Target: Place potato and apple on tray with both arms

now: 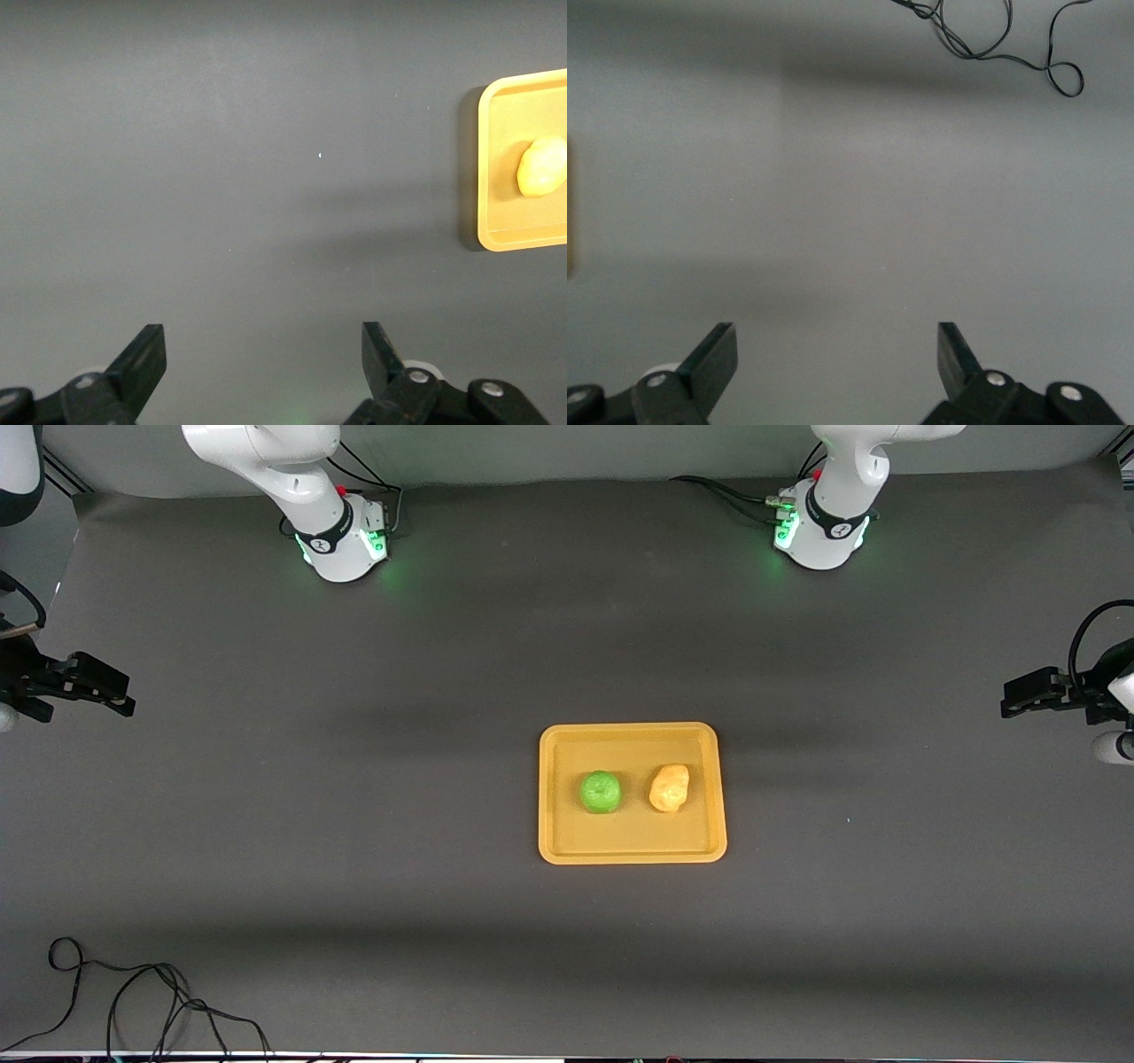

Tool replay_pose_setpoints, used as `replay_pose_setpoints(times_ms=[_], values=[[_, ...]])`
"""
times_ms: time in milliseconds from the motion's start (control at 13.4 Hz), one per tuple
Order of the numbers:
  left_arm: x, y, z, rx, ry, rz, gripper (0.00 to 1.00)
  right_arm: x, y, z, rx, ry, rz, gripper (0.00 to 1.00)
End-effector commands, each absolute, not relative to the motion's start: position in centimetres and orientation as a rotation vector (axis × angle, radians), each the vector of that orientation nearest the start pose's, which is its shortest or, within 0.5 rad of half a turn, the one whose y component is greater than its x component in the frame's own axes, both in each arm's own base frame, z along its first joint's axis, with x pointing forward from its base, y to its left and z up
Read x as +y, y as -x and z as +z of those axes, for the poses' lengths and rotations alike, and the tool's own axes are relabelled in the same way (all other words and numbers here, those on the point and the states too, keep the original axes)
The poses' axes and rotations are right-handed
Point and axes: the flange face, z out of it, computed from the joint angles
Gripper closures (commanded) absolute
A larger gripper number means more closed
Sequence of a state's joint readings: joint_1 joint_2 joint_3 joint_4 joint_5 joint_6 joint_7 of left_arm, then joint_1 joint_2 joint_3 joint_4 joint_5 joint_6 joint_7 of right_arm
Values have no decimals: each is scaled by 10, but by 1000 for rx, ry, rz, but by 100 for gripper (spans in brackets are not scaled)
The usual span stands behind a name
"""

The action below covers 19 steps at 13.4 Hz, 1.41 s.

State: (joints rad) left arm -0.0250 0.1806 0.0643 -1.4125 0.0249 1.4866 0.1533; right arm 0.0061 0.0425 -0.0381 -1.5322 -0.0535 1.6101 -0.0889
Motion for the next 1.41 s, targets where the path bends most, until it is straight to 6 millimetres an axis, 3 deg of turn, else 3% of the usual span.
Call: replay_pose_setpoints(times_ms=[0,520,1338], values=[[20,-597,596,197,3088,156,2,-22,-565,626,-52,3180,-51,0],[20,-598,595,197,3088,158,2,-25,-557,624,31,3129,37,0],[19,-598,595,197,3088,156,2,-28,-560,627,38,3131,35,0]])
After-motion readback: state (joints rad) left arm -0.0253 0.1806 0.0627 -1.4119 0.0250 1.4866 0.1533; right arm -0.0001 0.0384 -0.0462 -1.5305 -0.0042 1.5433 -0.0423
